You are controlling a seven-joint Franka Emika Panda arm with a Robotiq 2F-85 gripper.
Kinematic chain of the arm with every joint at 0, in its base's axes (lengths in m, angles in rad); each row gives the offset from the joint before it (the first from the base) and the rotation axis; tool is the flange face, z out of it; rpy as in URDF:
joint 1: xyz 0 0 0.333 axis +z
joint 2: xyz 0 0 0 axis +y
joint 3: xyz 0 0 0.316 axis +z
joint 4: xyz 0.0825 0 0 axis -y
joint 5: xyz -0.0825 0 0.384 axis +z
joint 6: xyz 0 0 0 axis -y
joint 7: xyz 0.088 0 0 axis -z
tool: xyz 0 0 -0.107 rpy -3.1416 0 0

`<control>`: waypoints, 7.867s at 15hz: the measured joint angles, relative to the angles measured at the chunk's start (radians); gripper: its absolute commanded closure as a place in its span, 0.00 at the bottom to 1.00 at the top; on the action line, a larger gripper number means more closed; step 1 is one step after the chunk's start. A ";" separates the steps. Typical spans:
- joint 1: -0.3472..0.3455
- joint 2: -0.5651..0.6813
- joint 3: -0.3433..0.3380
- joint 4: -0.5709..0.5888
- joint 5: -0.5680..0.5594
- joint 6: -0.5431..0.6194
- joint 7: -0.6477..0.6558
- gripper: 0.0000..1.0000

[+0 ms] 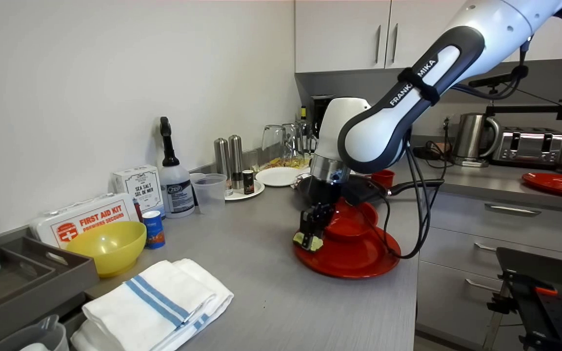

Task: Clean the plate and the bowl with the sponge

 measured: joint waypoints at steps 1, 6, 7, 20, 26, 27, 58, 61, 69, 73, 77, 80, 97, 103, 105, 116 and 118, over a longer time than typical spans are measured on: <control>0.000 0.000 -0.005 0.000 -0.011 -0.005 0.001 0.75; 0.000 -0.003 -0.026 0.000 -0.055 -0.064 0.003 0.75; 0.001 -0.004 -0.029 0.000 -0.061 -0.075 0.003 0.75; 0.016 -0.016 -0.027 0.000 -0.093 -0.164 0.003 0.75; 0.018 -0.042 0.007 -0.007 -0.093 -0.253 -0.001 0.75; 0.019 -0.048 0.013 -0.009 -0.093 -0.268 -0.002 0.75; 0.009 -0.341 -0.009 -0.192 -0.148 -0.313 -0.058 0.75; -0.002 -0.342 -0.038 -0.190 -0.190 -0.293 -0.024 0.75; -0.019 -0.243 -0.077 -0.183 -0.214 -0.284 0.065 0.75; -0.019 -0.191 -0.079 -0.163 -0.214 -0.285 0.082 0.75; -0.019 -0.151 -0.079 -0.137 -0.203 -0.280 0.087 0.75; -0.019 -0.124 -0.078 -0.123 -0.180 -0.251 0.087 0.75; 0.042 -0.037 -0.111 -0.135 -0.171 0.282 0.144 0.75; 0.172 0.001 -0.262 -0.155 -0.193 0.371 0.174 0.75; 0.204 -0.009 -0.295 -0.148 -0.198 0.309 0.175 0.75; 0.212 -0.058 -0.273 -0.065 -0.384 -0.185 0.206 0.75; 0.213 -0.051 -0.263 -0.040 -0.453 -0.264 0.230 0.75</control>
